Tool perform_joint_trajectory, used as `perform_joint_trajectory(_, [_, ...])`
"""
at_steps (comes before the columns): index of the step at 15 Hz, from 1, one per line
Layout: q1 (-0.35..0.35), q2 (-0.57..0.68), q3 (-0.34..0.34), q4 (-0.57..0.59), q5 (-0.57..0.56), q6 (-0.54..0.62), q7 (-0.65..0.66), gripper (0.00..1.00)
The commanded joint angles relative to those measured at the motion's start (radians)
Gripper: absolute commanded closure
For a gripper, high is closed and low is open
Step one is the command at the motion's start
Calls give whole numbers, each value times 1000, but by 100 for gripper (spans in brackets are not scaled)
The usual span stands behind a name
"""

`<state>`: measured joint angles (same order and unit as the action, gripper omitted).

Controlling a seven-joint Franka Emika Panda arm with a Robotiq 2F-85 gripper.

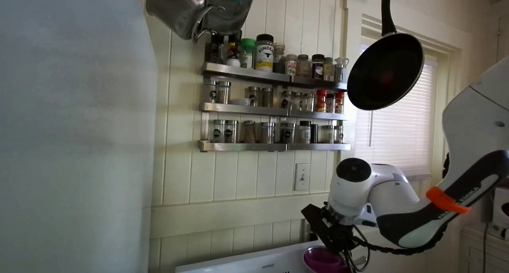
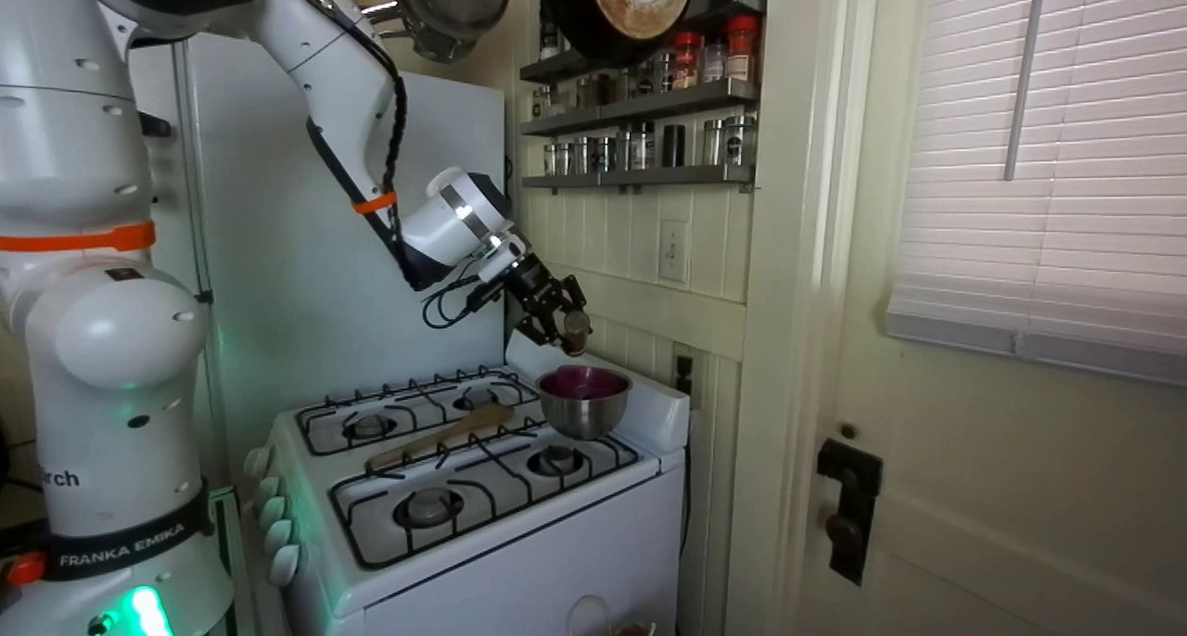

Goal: Put the purple bowl and the spice bottle into the metal bowl

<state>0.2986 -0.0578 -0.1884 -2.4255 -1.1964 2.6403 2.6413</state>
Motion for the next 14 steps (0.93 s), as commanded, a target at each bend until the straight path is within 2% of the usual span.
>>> perform_joint_trajectory(1, [-19, 124, -28, 87, 67, 79, -57, 75])
perform_joint_trajectory(4, [-35, 186, -39, 134, 152, 107, -135, 75])
perform_joint_trajectory(7, [-45, 252, -12, 178, 309, 95, -280, 75])
perform_joint_trajectory(11, [-37, 283, 50, 183, 480, 39, -445, 75])
perform_joint_trajectory(12, [-80, 282, 104, 181, 500, 19, -463, 75])
perform_joint_trajectory(14, [-90, 289, 125, 182, 556, -1, -497, 75])
